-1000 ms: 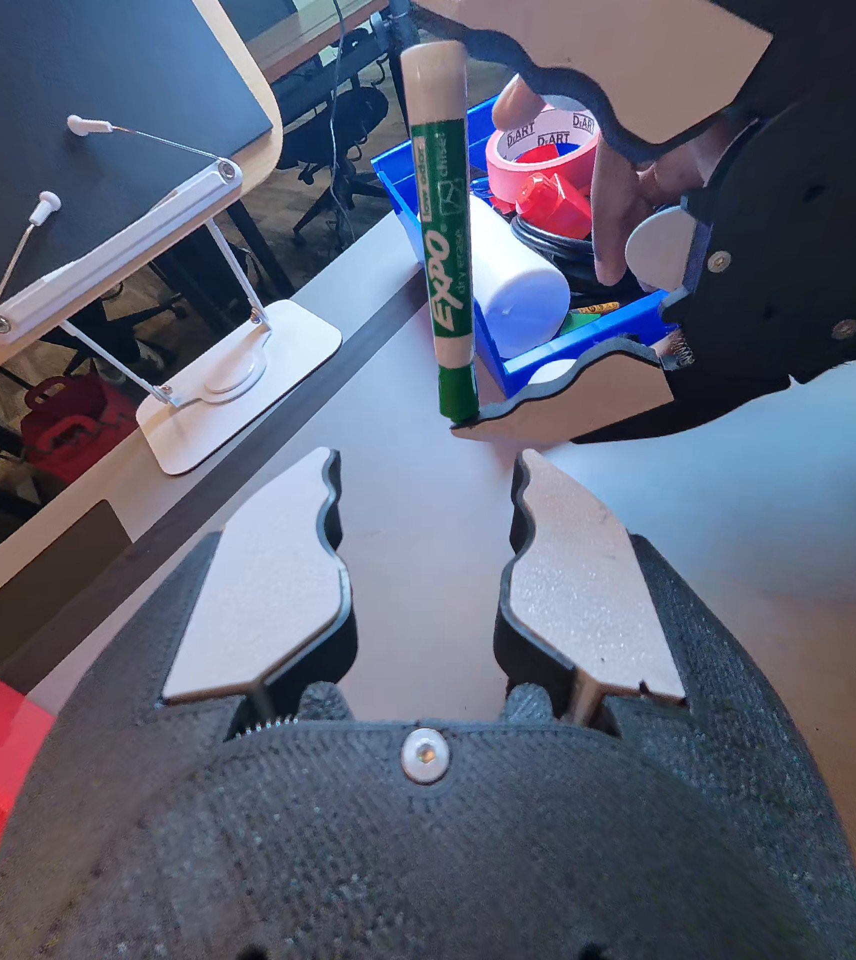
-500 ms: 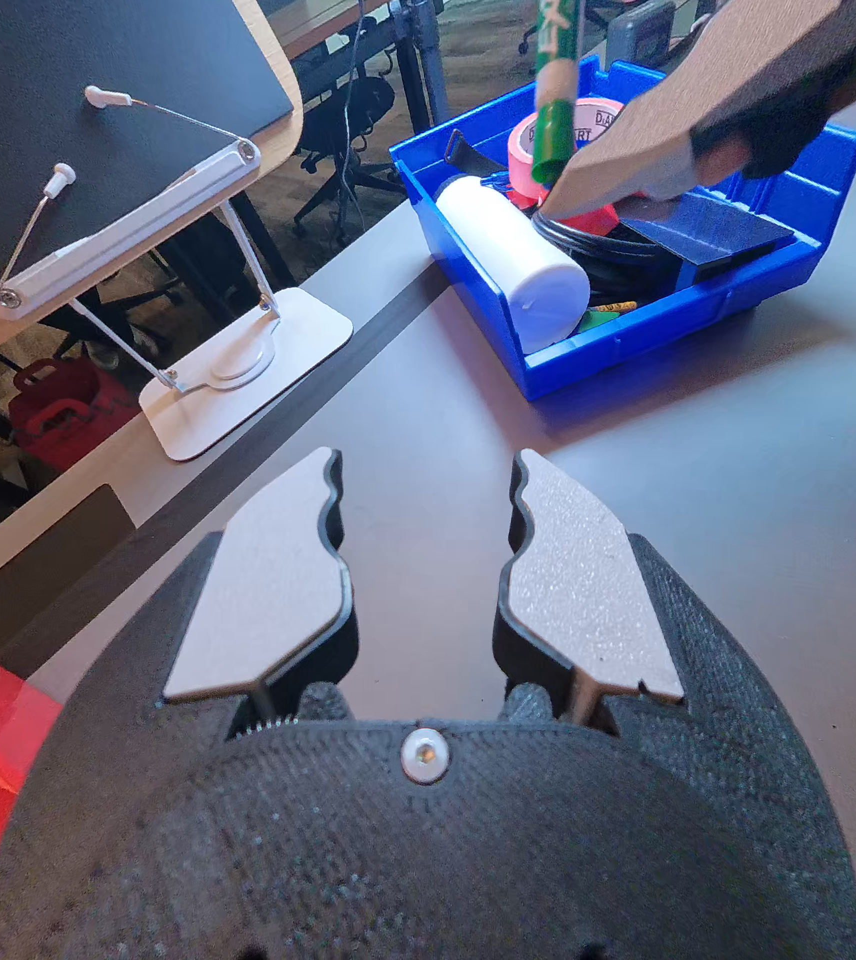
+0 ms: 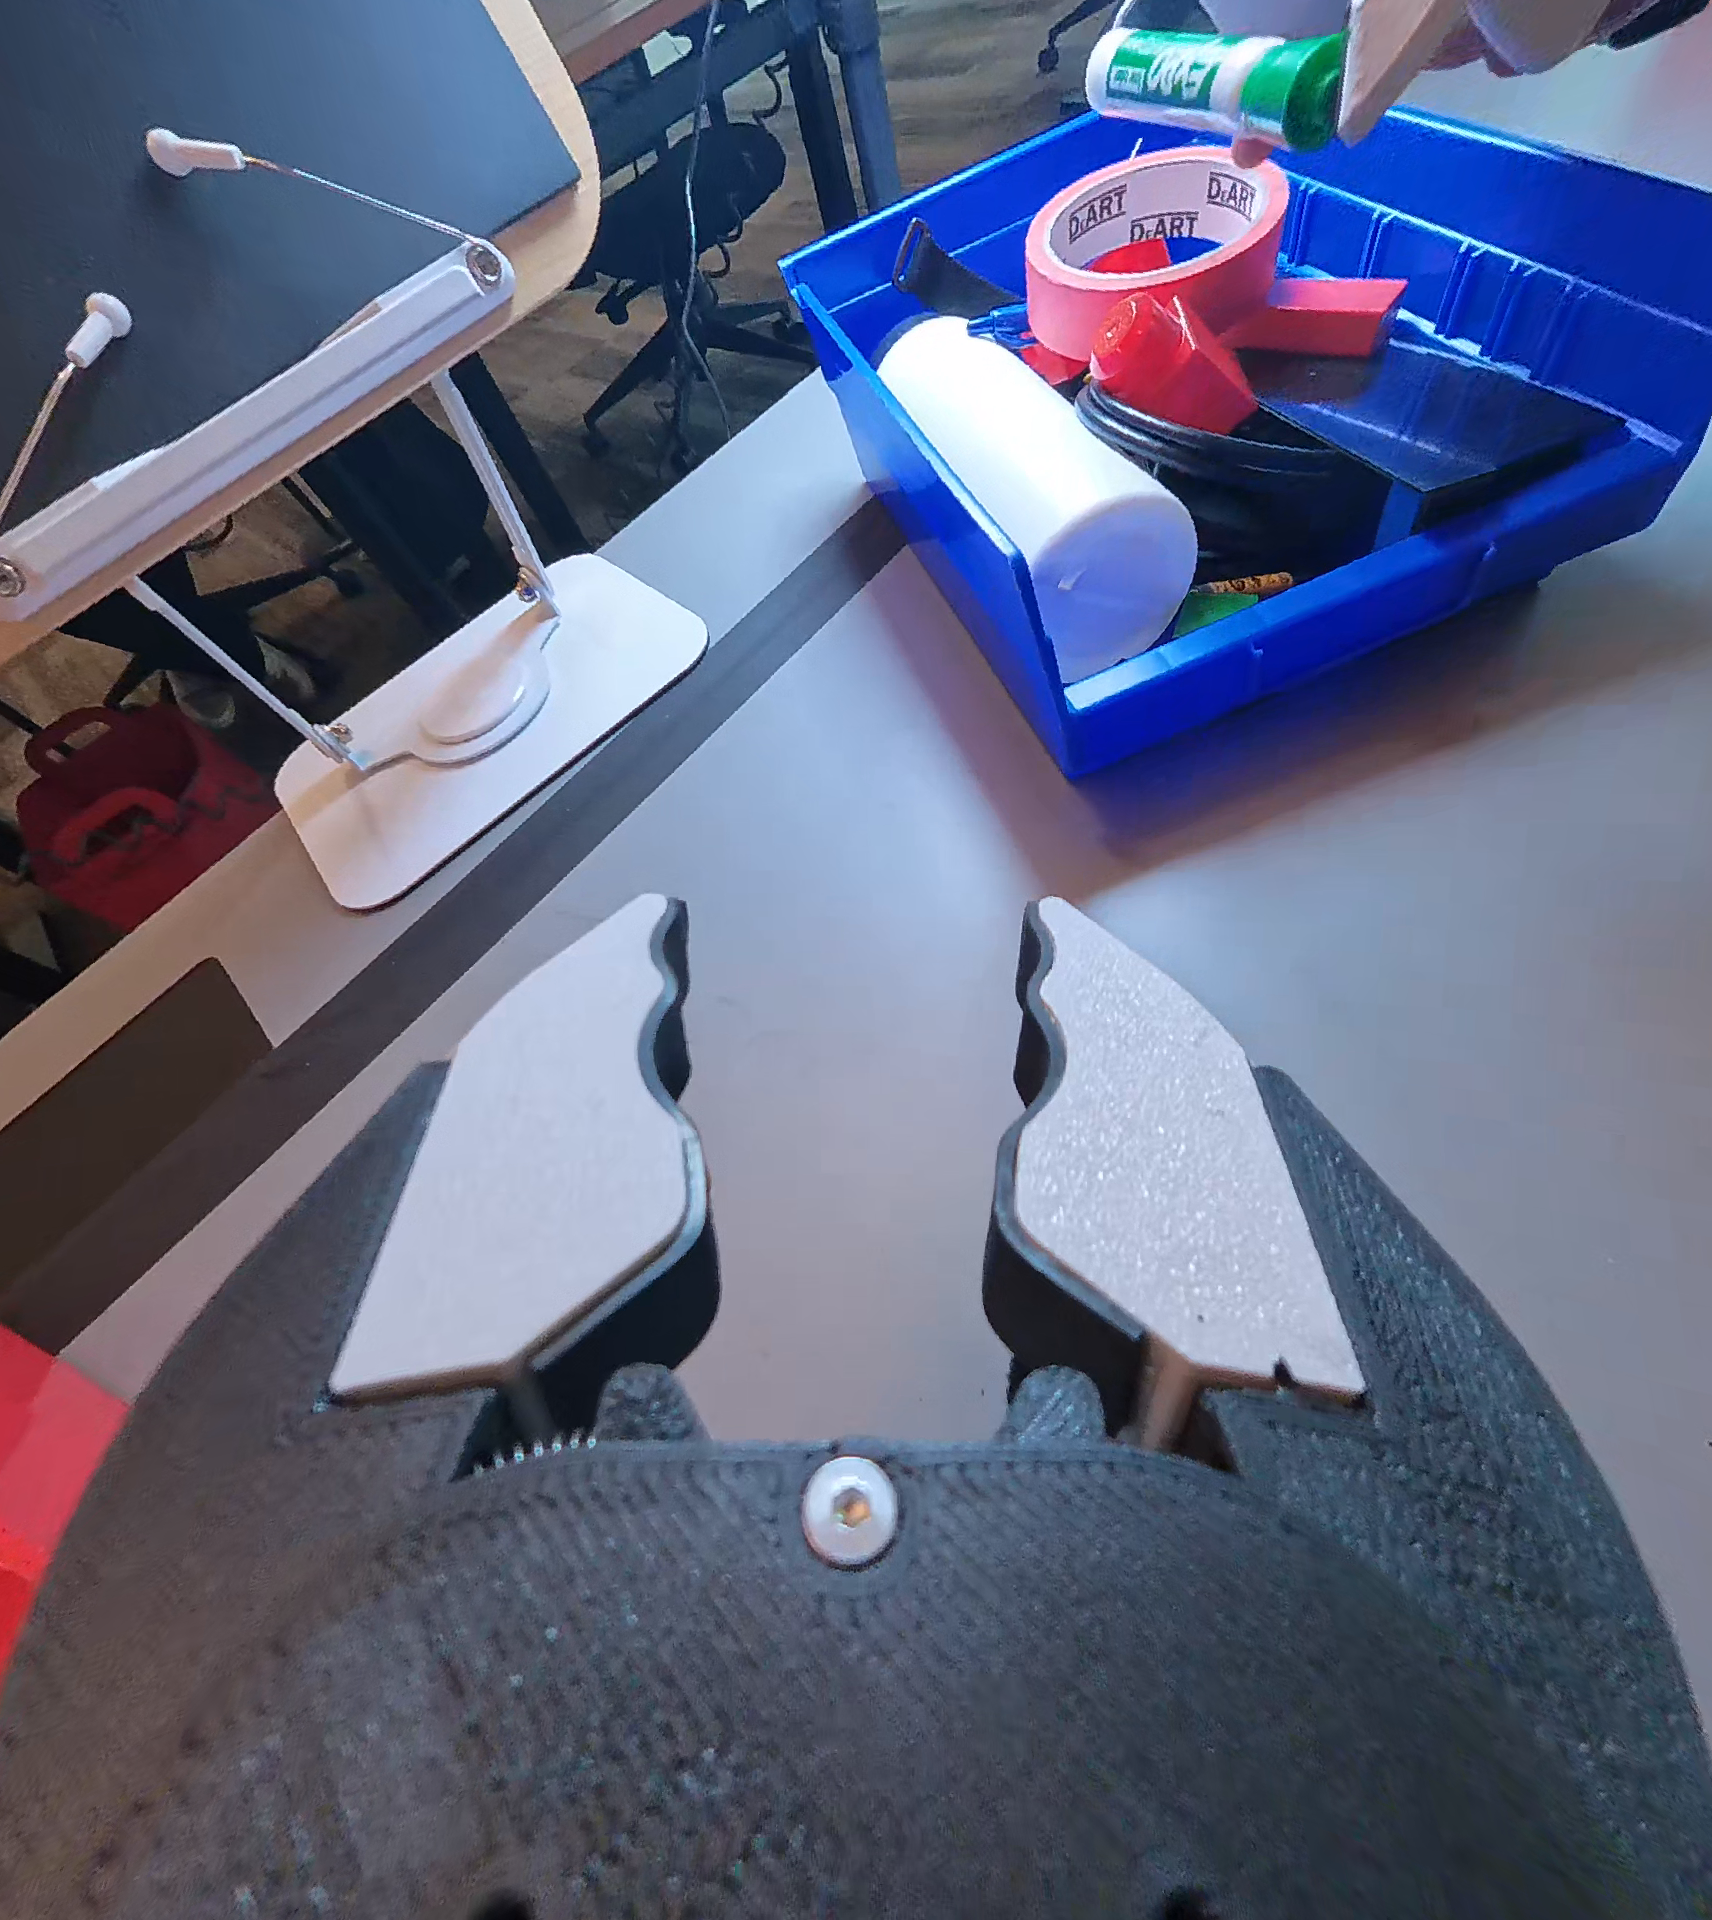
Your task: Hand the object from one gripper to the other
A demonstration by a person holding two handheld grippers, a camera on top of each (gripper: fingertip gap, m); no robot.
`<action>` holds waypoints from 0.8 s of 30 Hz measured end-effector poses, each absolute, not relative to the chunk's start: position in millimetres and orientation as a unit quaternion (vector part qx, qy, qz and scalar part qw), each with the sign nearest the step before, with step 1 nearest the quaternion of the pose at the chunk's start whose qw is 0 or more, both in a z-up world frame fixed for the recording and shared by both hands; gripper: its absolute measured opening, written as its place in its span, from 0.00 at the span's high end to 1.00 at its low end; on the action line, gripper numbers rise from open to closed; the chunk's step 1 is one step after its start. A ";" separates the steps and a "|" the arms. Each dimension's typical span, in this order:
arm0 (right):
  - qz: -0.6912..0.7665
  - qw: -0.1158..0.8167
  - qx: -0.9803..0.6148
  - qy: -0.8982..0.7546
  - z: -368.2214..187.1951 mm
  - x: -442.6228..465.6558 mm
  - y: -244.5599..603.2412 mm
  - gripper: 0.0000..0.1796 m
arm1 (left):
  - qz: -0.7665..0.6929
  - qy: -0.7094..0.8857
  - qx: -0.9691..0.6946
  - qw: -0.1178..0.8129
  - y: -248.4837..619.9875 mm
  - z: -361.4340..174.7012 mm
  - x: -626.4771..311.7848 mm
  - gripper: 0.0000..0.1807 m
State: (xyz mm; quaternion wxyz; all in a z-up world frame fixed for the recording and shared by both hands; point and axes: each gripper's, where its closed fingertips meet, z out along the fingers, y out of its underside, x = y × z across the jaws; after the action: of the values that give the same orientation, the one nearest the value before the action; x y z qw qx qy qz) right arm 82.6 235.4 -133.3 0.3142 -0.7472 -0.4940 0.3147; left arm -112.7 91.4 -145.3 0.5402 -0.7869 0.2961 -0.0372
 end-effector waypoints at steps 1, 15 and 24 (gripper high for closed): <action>0.326 0.314 -0.747 -0.488 -132.5 83.6 237.4 0.24 | -0.036 0.296 -0.787 0.540 91.6 -145.8 -112.9 0.66; 0.320 0.288 -0.779 -0.456 -153.4 104.4 264.8 0.24 | -0.030 0.305 -0.788 0.534 91.6 -151.5 -109.6 0.66; 0.256 0.307 -0.796 -0.455 -146.0 106.5 284.4 0.20 | -0.031 0.306 -0.791 0.528 92.6 -156.1 -109.2 0.66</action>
State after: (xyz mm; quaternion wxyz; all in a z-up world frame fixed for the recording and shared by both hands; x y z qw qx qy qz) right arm 106.5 284.4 -146.0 0.3065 -0.7957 -0.4554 0.2560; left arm -109.2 92.6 -156.1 0.5284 -0.7912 0.3063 -0.0312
